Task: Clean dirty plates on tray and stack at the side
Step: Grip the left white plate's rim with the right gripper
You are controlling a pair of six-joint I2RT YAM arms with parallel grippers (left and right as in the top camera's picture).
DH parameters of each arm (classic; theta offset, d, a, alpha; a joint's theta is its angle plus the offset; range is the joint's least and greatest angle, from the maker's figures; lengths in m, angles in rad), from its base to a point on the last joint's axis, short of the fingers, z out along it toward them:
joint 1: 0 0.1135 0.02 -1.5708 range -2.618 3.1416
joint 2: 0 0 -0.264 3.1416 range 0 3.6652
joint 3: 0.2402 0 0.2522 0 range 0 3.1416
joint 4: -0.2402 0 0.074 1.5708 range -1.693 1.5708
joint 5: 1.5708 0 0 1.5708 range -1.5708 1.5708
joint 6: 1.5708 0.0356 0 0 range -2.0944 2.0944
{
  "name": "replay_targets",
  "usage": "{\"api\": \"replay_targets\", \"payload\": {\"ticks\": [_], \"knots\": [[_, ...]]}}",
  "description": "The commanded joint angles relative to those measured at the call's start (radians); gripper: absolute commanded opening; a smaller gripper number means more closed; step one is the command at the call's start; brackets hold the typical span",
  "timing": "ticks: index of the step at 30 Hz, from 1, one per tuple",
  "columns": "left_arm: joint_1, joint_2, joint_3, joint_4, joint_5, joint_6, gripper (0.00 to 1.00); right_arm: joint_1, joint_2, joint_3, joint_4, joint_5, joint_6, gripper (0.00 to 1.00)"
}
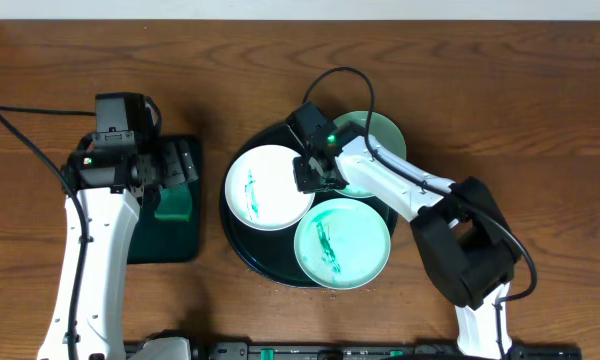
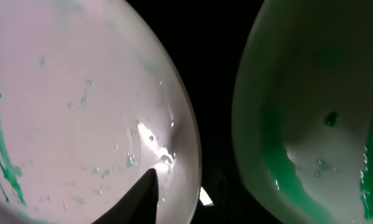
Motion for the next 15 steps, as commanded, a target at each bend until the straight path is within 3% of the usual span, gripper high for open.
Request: {"api": "replay_targets", "payload": {"ticks": [1, 8, 9, 10, 15], "knots": [[-0.003, 0.006, 0.009, -0.006, -0.012, -0.012, 0.88, 0.01, 0.032, 0.018, 0.029, 0.005, 0.023, 0.26], [-0.003, 0.056, 0.007, -0.005, -0.041, -0.012, 0.88, 0.005, 0.055, 0.018, 0.047, -0.019, 0.039, 0.17], [-0.003, 0.069, 0.007, -0.006, -0.056, -0.012, 0.88, 0.003, 0.055, 0.018, 0.045, -0.02, 0.046, 0.14], [-0.003, 0.099, 0.007, -0.009, -0.065, -0.012, 0.88, 0.001, 0.056, 0.018, 0.045, -0.02, 0.048, 0.02], [-0.003, 0.198, 0.007, -0.017, -0.063, -0.012, 0.88, -0.002, 0.059, 0.018, 0.06, -0.021, 0.049, 0.01]]}}
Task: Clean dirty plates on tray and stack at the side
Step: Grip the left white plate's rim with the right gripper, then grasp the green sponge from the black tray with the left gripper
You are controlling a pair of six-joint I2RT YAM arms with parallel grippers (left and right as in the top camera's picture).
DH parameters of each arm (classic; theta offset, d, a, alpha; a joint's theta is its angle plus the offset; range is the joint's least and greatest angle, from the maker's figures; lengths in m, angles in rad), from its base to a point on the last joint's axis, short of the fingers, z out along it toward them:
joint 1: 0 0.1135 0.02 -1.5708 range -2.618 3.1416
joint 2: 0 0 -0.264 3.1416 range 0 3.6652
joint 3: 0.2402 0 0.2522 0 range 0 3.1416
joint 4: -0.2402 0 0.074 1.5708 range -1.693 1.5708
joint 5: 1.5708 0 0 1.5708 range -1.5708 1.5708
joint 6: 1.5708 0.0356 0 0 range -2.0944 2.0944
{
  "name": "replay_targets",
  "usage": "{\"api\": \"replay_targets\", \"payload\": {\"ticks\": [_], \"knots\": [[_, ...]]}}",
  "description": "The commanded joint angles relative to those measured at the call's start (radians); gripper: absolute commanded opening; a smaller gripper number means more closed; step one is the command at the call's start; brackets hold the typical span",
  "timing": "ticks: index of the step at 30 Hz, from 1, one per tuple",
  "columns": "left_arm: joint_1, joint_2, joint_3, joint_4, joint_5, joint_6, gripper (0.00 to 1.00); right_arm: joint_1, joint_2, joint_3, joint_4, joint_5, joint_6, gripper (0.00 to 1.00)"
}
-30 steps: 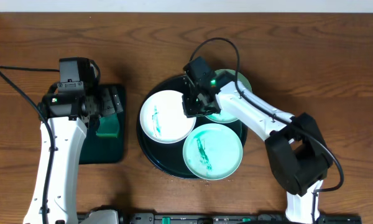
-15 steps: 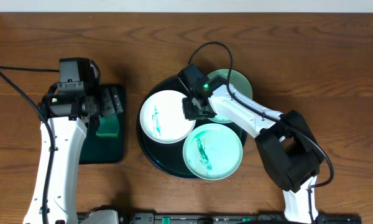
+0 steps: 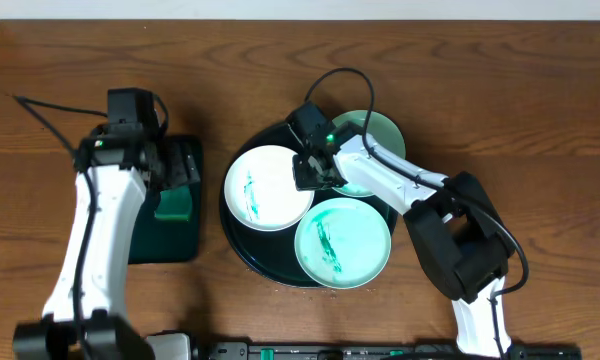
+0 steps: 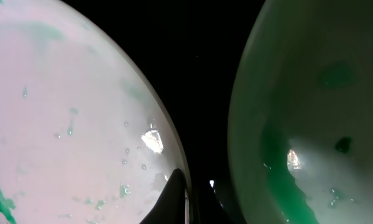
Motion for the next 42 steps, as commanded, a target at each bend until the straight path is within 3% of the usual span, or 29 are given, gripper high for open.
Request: {"api": "replay_targets", "payload": {"ticks": [1, 9, 22, 29, 31, 32, 36, 42], "knots": [[-0.003, 0.085, 0.007, -0.011, -0.025, -0.007, 0.88, 0.004, 0.019, 0.01, 0.029, -0.015, 0.01, 0.01], [-0.002, 0.235, 0.007, -0.005, -0.019, 0.053, 0.82, -0.001, 0.019, 0.01, 0.069, -0.047, -0.049, 0.01], [0.087, 0.352, 0.007, 0.118, 0.026, 0.155, 0.52, 0.006, 0.019, 0.01, 0.073, -0.051, -0.082, 0.01], [0.086, 0.42, 0.007, 0.133, 0.082, 0.18, 0.47, 0.006, 0.019, 0.01, 0.063, -0.073, -0.082, 0.01], [0.086, 0.447, 0.007, 0.137, 0.083, 0.18, 0.4, 0.006, 0.019, 0.011, 0.054, -0.077, -0.082, 0.01], [0.086, 0.466, 0.007, 0.137, 0.083, 0.18, 0.3, 0.006, 0.018, 0.013, 0.045, -0.077, -0.081, 0.01], [0.086, 0.485, 0.007, 0.137, 0.111, 0.18, 0.08, 0.006, 0.016, 0.035, -0.004, -0.071, -0.078, 0.01], [0.086, 0.472, 0.024, 0.121, 0.113, 0.18, 0.07, 0.006, 0.016, 0.056, -0.059, -0.028, -0.07, 0.01]]}}
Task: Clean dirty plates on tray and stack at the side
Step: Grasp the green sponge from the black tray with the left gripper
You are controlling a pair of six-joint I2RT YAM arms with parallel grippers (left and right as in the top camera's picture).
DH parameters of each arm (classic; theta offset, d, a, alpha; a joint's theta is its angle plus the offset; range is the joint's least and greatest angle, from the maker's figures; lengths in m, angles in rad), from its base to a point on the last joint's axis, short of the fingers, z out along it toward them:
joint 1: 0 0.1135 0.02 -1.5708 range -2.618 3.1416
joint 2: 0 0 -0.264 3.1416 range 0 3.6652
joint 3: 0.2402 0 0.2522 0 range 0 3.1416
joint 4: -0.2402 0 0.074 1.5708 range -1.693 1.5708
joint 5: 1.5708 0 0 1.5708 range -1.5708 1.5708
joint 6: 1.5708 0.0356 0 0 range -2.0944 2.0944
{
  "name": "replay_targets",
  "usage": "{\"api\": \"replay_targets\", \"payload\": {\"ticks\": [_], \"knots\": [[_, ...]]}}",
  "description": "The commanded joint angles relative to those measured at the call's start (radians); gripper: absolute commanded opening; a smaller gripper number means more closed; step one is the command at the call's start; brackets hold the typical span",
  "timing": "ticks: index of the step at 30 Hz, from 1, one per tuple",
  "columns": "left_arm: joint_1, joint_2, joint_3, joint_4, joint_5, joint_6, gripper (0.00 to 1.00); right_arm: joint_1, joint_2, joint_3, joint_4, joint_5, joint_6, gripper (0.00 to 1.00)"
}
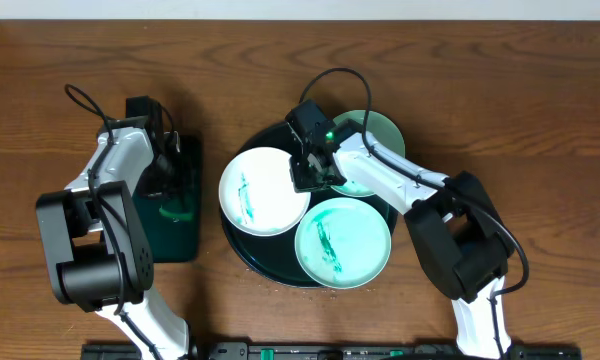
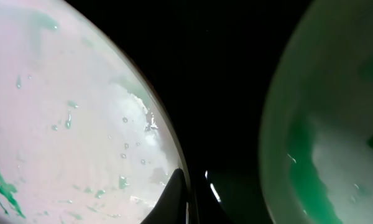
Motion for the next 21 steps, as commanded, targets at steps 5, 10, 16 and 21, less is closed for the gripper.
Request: {"api": "replay_targets", "payload": {"ticks": [5, 10, 16, 21], "knots": [[0.001, -0.045, 0.069, -0.078, 0.002, -0.003, 0.07, 0.005, 0.015, 0.03, -0.024, 0.046, 0.013, 0.01], [0.001, -0.19, 0.093, -0.114, 0.016, -0.021, 0.08, -0.002, 0.015, 0.03, -0.029, 0.053, 0.019, 0.01], [0.002, -0.261, 0.093, -0.161, 0.008, -0.038, 0.07, -0.003, 0.015, 0.029, -0.035, 0.059, 0.019, 0.01], [0.001, -0.259, 0.086, -0.163, -0.013, -0.101, 0.07, -0.002, 0.015, 0.029, -0.034, 0.061, 0.019, 0.01]]}}
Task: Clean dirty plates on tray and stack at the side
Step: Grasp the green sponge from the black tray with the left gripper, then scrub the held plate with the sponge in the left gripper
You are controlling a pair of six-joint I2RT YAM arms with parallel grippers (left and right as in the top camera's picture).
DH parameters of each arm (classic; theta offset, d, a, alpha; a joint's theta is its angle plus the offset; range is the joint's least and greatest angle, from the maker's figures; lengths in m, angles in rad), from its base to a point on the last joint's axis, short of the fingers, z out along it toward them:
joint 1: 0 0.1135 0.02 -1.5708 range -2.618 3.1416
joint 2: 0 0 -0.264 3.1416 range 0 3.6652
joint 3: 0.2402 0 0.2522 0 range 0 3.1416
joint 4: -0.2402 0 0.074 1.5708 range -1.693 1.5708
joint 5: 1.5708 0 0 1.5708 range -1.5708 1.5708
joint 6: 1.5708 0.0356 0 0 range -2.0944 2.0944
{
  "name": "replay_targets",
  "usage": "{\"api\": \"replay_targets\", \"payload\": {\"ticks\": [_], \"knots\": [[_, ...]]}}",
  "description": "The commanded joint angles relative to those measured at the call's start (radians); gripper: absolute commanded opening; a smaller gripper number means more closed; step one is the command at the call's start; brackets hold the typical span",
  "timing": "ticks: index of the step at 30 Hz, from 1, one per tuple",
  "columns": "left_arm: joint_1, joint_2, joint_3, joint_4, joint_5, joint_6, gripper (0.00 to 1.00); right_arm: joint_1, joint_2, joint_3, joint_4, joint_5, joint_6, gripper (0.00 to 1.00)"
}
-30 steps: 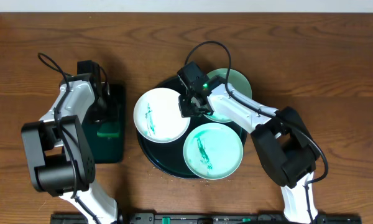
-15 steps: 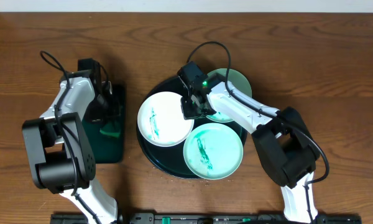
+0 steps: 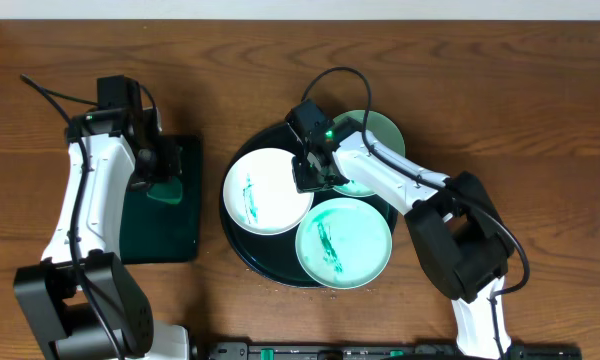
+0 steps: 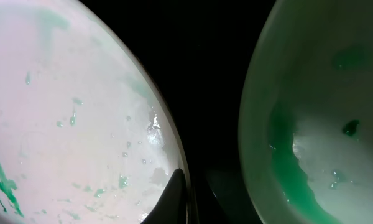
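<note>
Three dirty plates lie on a round black tray (image 3: 242, 255): a white plate (image 3: 265, 195) smeared with green at the left, a green plate (image 3: 343, 243) at the front, and a pale green plate (image 3: 382, 135) at the back right. My right gripper (image 3: 313, 178) is shut on the white plate's right rim. In the right wrist view one dark finger (image 4: 173, 196) lies on top of that rim (image 4: 68, 124), and the other is hidden below. My left gripper (image 3: 152, 175) is over the dark green mat, shut on the green sponge (image 3: 165, 191).
The dark green mat (image 3: 160, 235) lies on the wooden table left of the black tray. In the wrist view the pale green plate (image 4: 317, 124) holds a pool of green liquid, with a dark gap of tray between it and the white plate. Bare wood (image 3: 540, 150) lies right of the tray.
The left arm has straightened and risen from a low, folded pose over the mat, and the sponge now sits higher at its fingertips. The white plate has shifted slightly right again with the right gripper.
At first my right finger lay over the white plate's surface and the left gripper hovered above the sponge. Then the right finger sat on the plate's rim and stayed there. The left arm later reached down onto the sponge, and now holds it above the mat.
</note>
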Motion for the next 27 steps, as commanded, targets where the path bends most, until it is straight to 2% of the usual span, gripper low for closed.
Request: {"api": "replay_targets", "payload": {"ticks": [1, 6, 9, 15, 21, 27], "knots": [[0.001, 0.003, 0.007, -0.002, -0.009, -0.058, 0.07, -0.003, 0.015, 0.02, -0.003, 0.024, 0.01, 0.01], [-0.012, 0.003, 0.007, -0.003, 0.181, -0.057, 0.07, -0.003, 0.015, 0.02, -0.002, 0.024, 0.011, 0.01], [-0.058, 0.003, 0.006, -0.002, 0.245, -0.072, 0.07, -0.003, 0.015, 0.02, -0.002, 0.024, 0.015, 0.01], [-0.19, 0.013, -0.06, 0.028, 0.243, -0.199, 0.07, -0.003, 0.016, 0.019, -0.002, 0.025, 0.019, 0.01], [-0.29, 0.052, -0.175, 0.165, 0.204, -0.331, 0.07, -0.006, 0.016, 0.019, -0.002, 0.024, 0.022, 0.01], [-0.349, 0.134, -0.201, 0.241, 0.115, -0.34, 0.07, -0.005, 0.016, 0.019, -0.001, 0.024, 0.022, 0.01]]}}
